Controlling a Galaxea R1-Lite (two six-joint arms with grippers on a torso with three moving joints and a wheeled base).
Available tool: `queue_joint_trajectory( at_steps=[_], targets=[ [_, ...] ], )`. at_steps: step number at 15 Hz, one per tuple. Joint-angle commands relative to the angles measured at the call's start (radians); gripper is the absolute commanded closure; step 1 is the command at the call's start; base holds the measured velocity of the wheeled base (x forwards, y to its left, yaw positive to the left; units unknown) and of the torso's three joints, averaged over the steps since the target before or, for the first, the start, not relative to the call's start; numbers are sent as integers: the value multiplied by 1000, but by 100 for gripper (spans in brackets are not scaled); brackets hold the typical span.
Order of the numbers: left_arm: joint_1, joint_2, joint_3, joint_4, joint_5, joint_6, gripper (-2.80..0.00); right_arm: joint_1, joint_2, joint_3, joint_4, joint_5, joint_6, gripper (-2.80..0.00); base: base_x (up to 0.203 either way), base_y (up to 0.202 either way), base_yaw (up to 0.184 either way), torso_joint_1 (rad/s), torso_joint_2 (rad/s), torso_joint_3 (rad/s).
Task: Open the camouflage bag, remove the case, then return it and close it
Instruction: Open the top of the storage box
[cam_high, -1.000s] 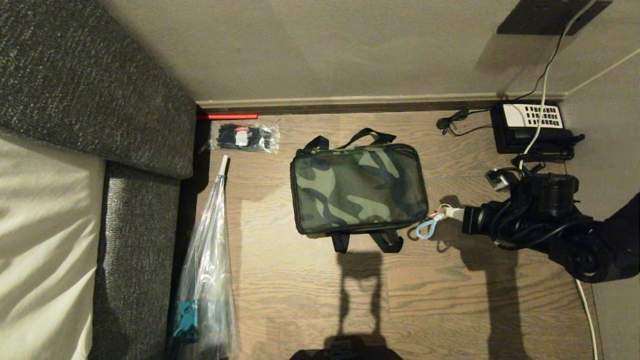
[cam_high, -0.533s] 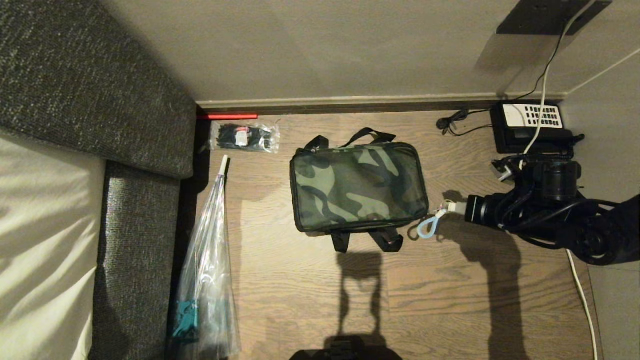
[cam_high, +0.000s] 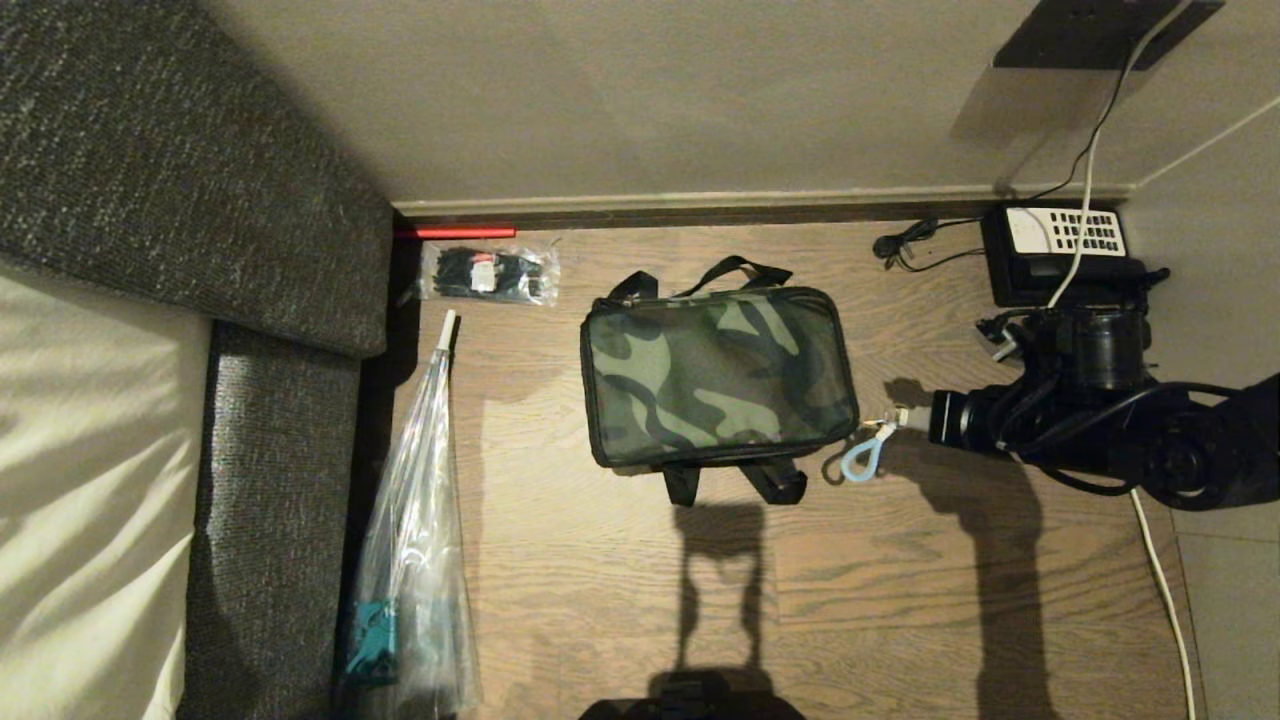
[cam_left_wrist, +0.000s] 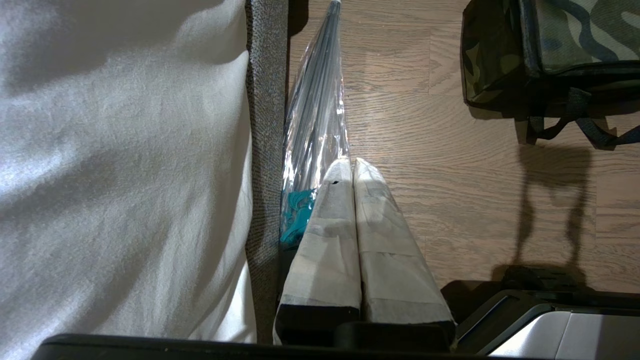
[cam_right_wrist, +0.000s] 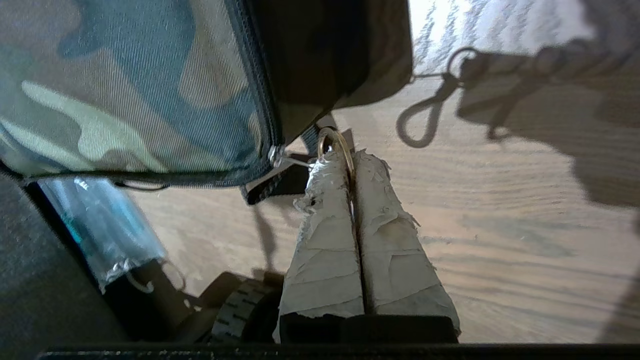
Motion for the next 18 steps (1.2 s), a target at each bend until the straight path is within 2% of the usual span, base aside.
queue_joint_trajectory(
  at_steps=[1,8,11,18],
  targets=[
    [0,-2,0,0,0,0,0,1,-4,-18,1,-1,8,0,0,0,0,0,0,0],
    [0,-2,1,0,0,0,0,11,18,-85,16,-4,14,0,0,0,0,0,0,0],
    [0,-2,0,0,0,0,0,11,22,-121,65,-4,16,0,0,0,0,0,0,0],
    [0,-2,0,0,0,0,0,16,55,-267,182,-5,86,0,0,0,0,0,0,0]
  ],
)
